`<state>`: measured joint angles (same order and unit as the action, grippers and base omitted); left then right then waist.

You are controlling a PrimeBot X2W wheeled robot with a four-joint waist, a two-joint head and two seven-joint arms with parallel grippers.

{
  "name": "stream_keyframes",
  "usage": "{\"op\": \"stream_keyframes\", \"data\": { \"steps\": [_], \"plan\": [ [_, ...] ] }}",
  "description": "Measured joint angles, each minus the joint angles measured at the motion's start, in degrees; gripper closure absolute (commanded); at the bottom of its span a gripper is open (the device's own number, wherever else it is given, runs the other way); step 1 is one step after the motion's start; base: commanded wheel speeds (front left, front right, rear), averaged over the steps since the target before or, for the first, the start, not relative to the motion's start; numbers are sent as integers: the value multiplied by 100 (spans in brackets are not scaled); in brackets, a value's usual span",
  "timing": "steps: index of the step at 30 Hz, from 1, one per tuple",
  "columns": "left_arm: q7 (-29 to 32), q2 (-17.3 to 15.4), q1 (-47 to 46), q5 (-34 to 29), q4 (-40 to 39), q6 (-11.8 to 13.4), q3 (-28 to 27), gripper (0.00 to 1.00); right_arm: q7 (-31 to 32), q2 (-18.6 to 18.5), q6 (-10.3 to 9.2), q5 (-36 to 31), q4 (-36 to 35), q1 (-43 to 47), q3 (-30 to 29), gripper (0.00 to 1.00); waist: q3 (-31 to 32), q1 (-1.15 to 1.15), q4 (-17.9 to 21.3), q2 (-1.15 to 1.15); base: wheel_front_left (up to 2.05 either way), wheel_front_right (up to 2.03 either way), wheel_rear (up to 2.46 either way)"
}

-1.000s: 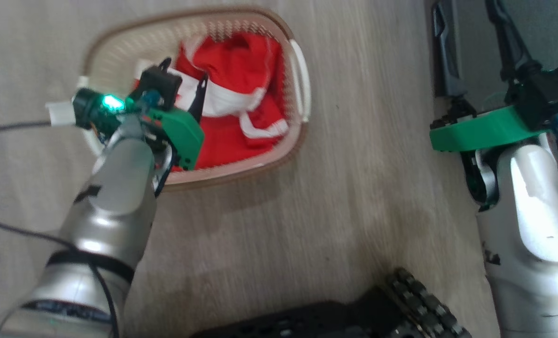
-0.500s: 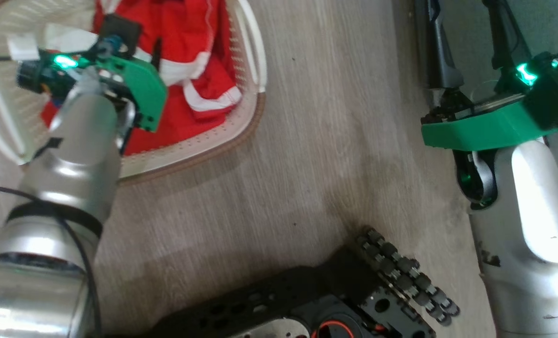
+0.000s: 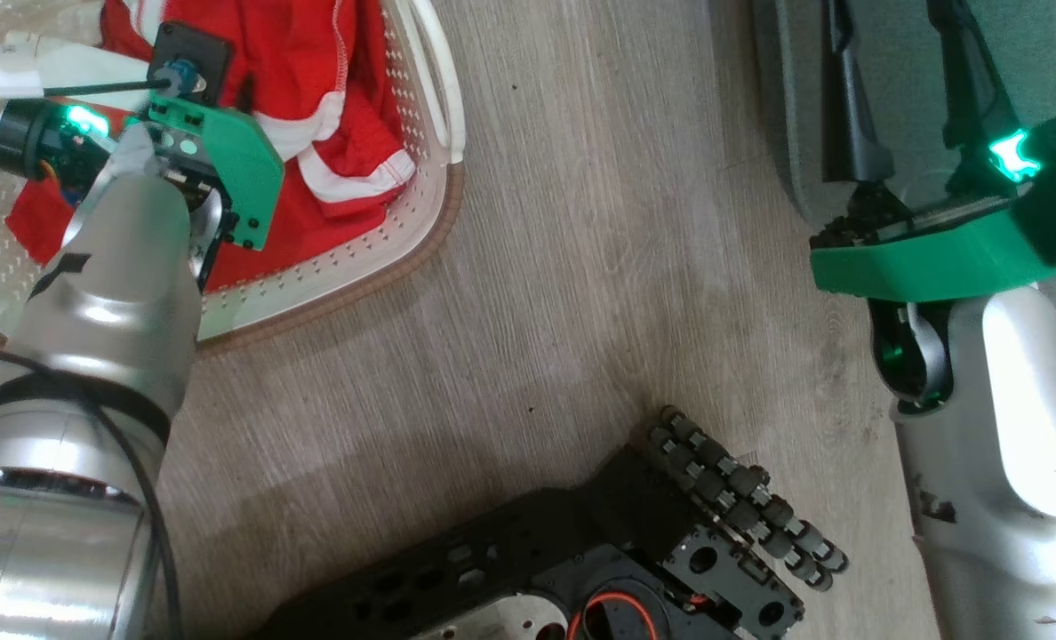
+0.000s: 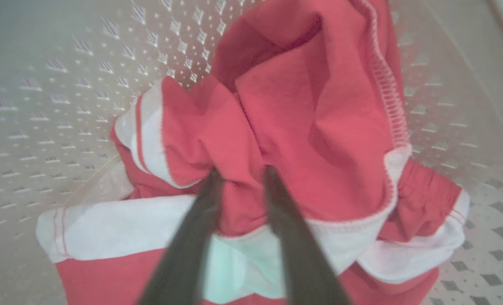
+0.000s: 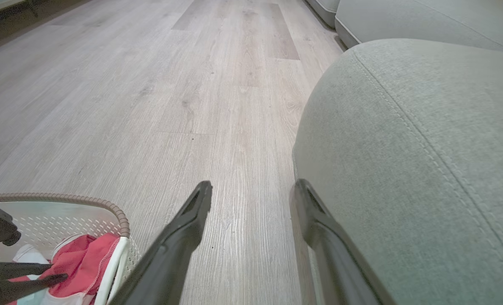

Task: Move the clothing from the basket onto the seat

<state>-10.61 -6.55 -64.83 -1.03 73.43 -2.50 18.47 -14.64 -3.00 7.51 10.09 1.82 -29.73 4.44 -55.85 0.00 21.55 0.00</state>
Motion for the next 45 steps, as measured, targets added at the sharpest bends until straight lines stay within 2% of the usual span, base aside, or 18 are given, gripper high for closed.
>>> {"op": "stream_keyframes", "data": {
  "steps": [9,12,15,23,30,37,45],
  "plan": [
    [-305,86,57,376,-58,-118,-159,100,0,1,-1,36,90,26,-135,0,177,0,-33,0,0,0,0],
    [-365,209,193,584,-322,-162,-250,100,0,2,-1,-107,198,85,-257,0,332,0,-178,0,0,0,0],
    [-365,301,603,792,-968,-256,-364,100,0,3,0,-290,294,244,-360,0,600,0,-393,0,0,0,0],
    [-366,375,2100,1170,-2455,-389,-433,100,0,2,-1,-826,616,632,-554,0,1589,-1,-1006,0,0,0,0],
    [-365,416,3137,1443,-3416,-386,-698,100,0,-103,-1,-910,911,1090,-643,0,2615,-1,-1500,-1,0,0,0],
    [-365,427,4079,1649,-3906,-233,-873,100,1,-166,-1,-909,1178,1645,-600,0,3633,-1,-1872,-1,0,0,0],
    [-365,414,4834,1774,-4113,-116,-1110,100,1,-211,-1,-894,1396,2204,-531,0,4631,-1,-2100,-1,0,0,0]
  ]
}}
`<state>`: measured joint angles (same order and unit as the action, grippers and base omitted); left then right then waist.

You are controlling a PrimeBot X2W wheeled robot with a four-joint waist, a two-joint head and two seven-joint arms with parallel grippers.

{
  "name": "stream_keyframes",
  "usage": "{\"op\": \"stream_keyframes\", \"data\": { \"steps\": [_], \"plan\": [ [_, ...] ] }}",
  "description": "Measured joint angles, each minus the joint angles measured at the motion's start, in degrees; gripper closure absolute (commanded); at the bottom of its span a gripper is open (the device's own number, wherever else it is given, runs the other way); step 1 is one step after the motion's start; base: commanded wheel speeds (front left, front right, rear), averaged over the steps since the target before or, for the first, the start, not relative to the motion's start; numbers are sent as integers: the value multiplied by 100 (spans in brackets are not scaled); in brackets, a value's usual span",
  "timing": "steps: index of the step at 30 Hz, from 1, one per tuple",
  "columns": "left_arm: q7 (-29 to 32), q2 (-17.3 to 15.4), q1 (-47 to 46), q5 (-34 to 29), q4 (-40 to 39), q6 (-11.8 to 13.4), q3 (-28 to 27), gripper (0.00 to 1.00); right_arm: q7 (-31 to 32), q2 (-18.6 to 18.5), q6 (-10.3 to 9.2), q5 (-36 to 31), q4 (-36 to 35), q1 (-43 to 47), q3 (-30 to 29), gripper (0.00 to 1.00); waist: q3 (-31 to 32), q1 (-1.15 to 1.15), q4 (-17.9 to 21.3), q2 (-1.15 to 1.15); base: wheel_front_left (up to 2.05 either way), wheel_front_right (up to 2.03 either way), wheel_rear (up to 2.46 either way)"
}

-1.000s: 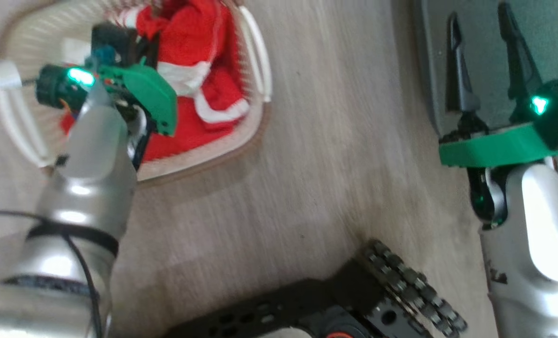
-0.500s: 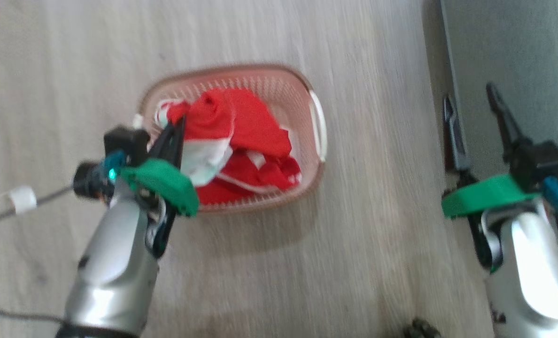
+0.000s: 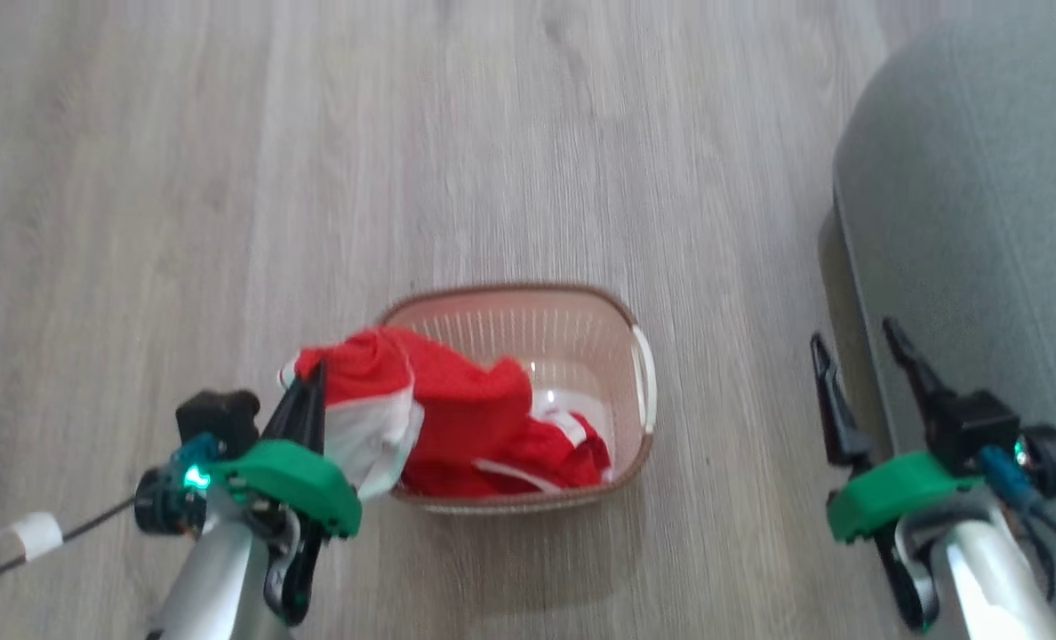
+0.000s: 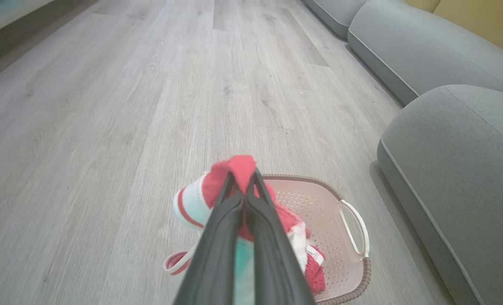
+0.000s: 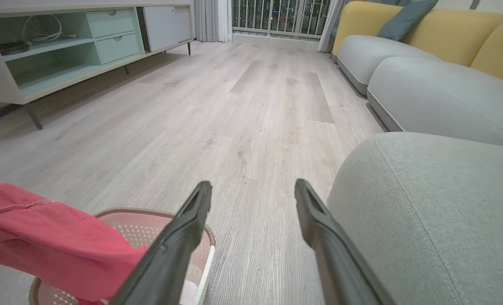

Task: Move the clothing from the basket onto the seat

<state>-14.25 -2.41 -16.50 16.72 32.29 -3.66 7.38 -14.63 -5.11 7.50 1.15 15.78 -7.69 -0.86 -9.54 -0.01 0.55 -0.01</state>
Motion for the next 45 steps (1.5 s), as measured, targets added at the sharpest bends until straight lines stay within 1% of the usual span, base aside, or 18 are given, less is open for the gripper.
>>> {"op": "stream_keyframes", "data": {
  "steps": [5,9,14,17,19,20,23,28,32,39,45],
  "plan": [
    [0,-44,184,0,-45,40,-3,100,0,-55,0,0,115,216,62,0,438,0,-72,0,0,0,0],
    [0,-70,208,0,-123,42,0,100,0,-66,0,0,158,301,110,0,636,0,-101,0,0,0,0],
    [7,-99,251,-1,-160,42,24,100,0,-85,0,1,254,316,245,0,716,0,-107,0,0,0,0],
    [14,-118,254,-5,-238,37,76,100,0,-121,0,71,294,315,509,0,714,0,-118,0,0,0,0],
    [80,-125,253,-5,-350,24,165,100,0,-189,0,175,336,300,849,0,706,0,-131,0,0,0,0],
    [120,-125,250,-5,-408,-22,215,100,0,-240,0,216,369,269,1070,0,702,0,-138,0,0,0,0],
    [252,-126,235,-5,-641,-131,443,100,0,-421,1,434,474,18,1946,0,704,0,-166,0,0,0,0],
    [602,-126,19,-5,-1132,-280,995,100,0,-799,1,993,665,-882,3541,0,722,1,-255,0,0,0,0],
    [862,-124,-207,46,-1559,-330,1513,100,0,-1082,1,1439,816,-1612,4429,0,736,1,-371,0,0,0,0],
    [1199,-187,-261,355,-2212,-375,2332,100,0,-1332,1,2078,978,-2374,5470,0,814,1,-555,0,0,0,0],
    [1325,-419,-264,651,-2555,-374,2709,100,0,-1486,1,2342,1050,-2763,5985,0,840,1,-621,0,0,0,0]
  ]
}}
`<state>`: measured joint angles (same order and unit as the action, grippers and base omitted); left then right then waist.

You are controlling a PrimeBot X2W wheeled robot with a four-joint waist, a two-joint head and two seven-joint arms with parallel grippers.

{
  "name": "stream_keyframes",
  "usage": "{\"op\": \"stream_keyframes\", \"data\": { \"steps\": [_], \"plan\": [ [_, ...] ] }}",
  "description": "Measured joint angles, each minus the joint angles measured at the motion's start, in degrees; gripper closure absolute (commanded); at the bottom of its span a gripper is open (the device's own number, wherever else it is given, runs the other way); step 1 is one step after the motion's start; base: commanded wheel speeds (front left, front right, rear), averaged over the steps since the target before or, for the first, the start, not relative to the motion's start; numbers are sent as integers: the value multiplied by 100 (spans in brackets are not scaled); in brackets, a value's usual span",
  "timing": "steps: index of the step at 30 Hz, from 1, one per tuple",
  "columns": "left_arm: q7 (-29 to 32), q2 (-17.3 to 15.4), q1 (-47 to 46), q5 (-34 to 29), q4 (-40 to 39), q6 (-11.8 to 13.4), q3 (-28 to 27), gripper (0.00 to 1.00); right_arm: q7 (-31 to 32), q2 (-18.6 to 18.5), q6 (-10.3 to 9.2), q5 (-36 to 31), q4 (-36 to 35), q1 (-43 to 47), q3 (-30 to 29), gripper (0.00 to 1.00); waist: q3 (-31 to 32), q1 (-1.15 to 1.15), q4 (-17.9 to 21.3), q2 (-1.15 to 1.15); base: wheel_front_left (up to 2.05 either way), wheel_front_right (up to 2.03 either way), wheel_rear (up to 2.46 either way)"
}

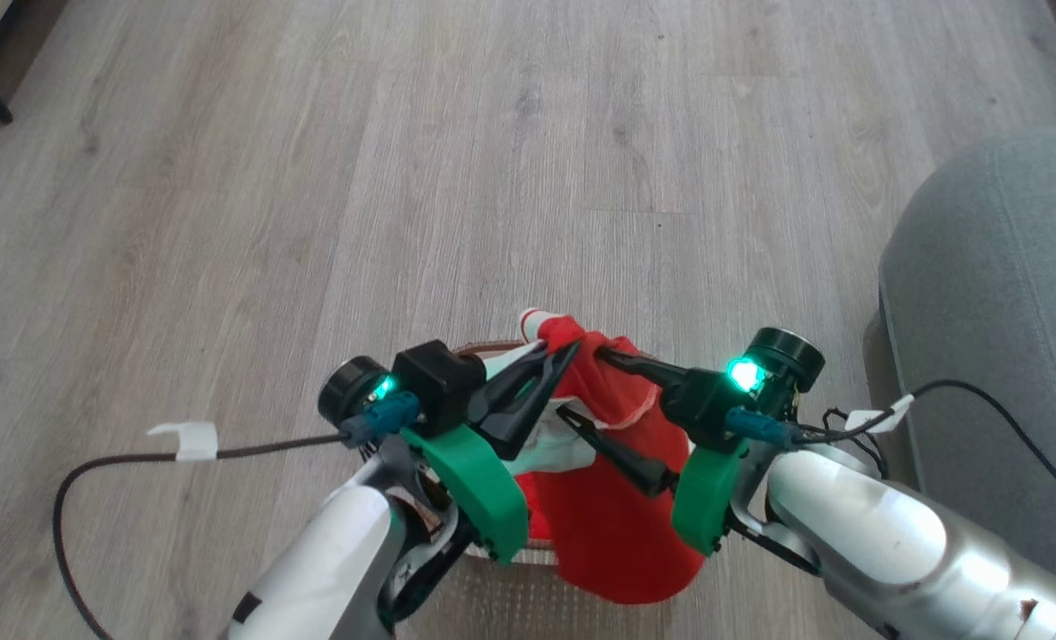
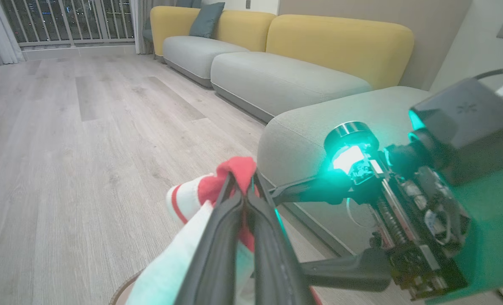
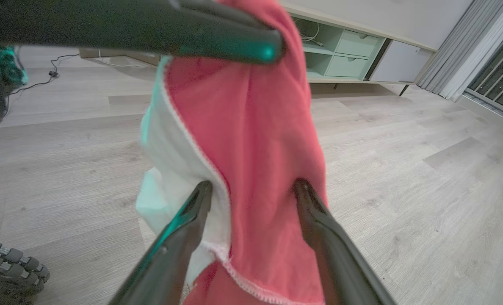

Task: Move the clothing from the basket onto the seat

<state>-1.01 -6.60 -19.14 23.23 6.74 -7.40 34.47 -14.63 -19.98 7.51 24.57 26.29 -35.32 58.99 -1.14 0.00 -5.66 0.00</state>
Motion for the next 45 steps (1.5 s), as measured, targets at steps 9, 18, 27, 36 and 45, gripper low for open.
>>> {"op": "stream_keyframes", "data": {
  "steps": [9,18,27,36,45],
  "plan": [
    [48,-104,3,353,-214,0,234,100,0,-9,0,539,85,-84,248,100,10,0,49,0,0,0,0],
    [-188,-227,9,402,122,135,26,0,1,-103,0,599,46,-73,-353,100,-75,0,332,0,0,0,0],
    [-868,-203,73,308,821,157,66,0,1,-265,0,332,-143,-43,-1319,100,-206,0,1189,0,0,0,0],
    [-1190,165,76,282,1272,102,521,0,1,-534,0,155,-274,59,-1873,100,-346,0,2302,0,0,0,0],
    [-1269,270,25,285,1482,85,746,0,1,-756,0,113,-465,462,-2479,100,-445,0,2899,0,0,0,0]
  ]
}}
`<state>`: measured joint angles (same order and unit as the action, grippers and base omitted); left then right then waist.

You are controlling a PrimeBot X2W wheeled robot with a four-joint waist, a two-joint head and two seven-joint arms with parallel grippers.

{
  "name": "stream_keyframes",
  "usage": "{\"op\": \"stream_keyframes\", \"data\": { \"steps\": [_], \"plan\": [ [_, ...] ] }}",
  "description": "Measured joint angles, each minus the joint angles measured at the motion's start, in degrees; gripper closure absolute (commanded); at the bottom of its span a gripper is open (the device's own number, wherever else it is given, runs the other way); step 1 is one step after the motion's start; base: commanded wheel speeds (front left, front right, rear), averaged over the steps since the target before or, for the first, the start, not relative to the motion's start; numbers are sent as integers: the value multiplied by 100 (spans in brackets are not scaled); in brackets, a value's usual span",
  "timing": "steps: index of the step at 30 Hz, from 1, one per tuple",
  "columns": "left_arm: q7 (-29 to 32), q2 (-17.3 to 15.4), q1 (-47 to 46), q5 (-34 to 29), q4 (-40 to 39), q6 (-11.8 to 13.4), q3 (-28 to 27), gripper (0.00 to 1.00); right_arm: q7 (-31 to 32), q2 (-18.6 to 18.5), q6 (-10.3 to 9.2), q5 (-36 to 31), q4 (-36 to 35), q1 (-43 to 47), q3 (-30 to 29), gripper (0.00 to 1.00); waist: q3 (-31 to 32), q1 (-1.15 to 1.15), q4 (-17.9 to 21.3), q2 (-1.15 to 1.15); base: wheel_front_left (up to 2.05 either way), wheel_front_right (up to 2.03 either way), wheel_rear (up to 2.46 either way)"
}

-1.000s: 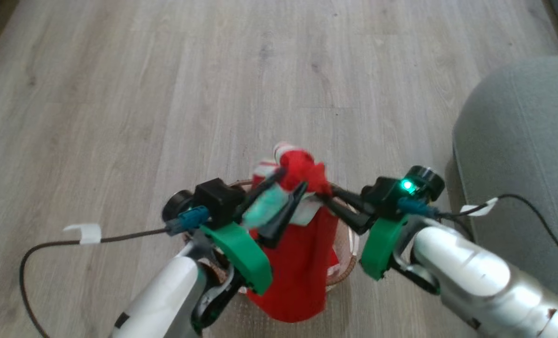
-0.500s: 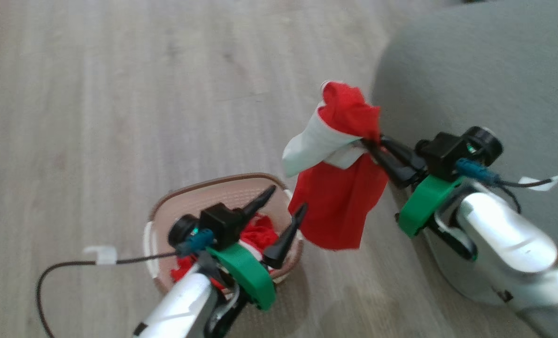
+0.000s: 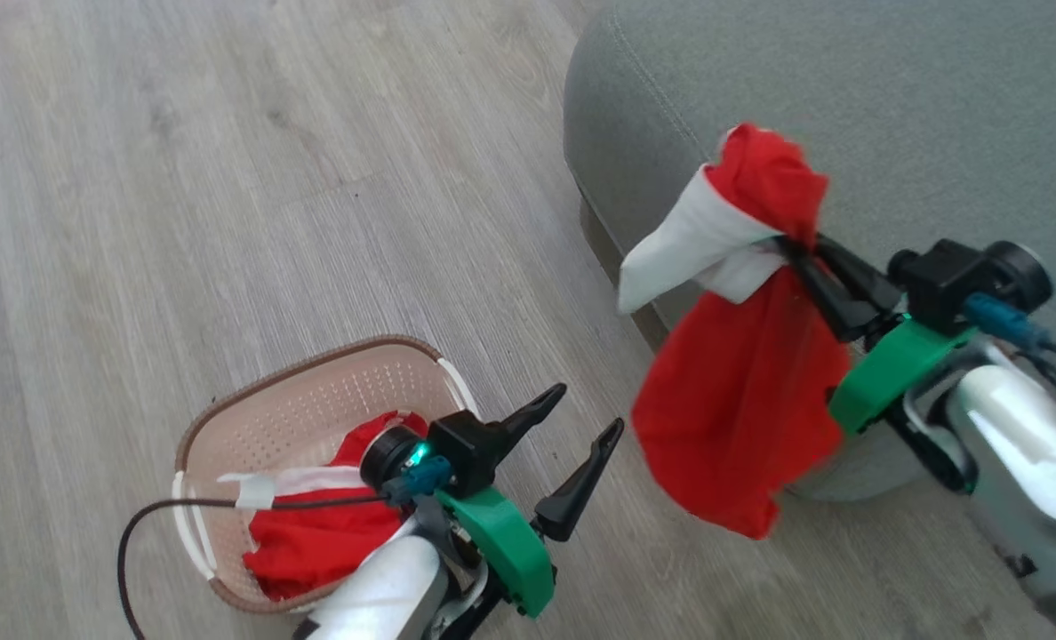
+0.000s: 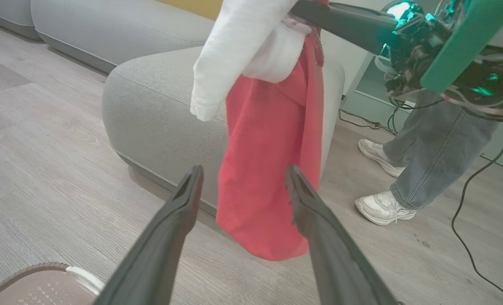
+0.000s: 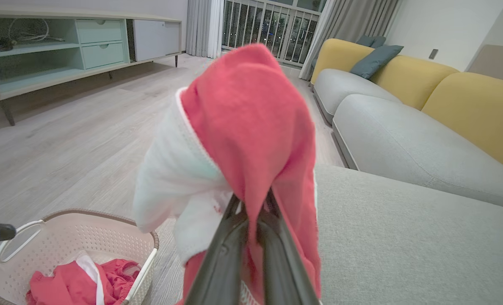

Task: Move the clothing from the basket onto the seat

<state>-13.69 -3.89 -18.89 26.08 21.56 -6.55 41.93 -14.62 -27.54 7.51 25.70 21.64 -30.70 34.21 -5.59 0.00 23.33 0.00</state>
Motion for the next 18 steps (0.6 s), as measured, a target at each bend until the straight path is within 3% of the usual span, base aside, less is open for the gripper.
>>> {"op": "stream_keyframes", "data": {
  "steps": [11,18],
  "plan": [
    [-5,-32,-405,-83,-19,-24,19,0,0,-20,0,22,-224,-111,-933,100,-500,0,-180,0,0,0,0],
    [112,-479,-1358,-336,-458,126,-341,0,2,-308,0,52,594,-2267,-2107,100,-1538,2,-392,0,0,0,0]
  ]
}}
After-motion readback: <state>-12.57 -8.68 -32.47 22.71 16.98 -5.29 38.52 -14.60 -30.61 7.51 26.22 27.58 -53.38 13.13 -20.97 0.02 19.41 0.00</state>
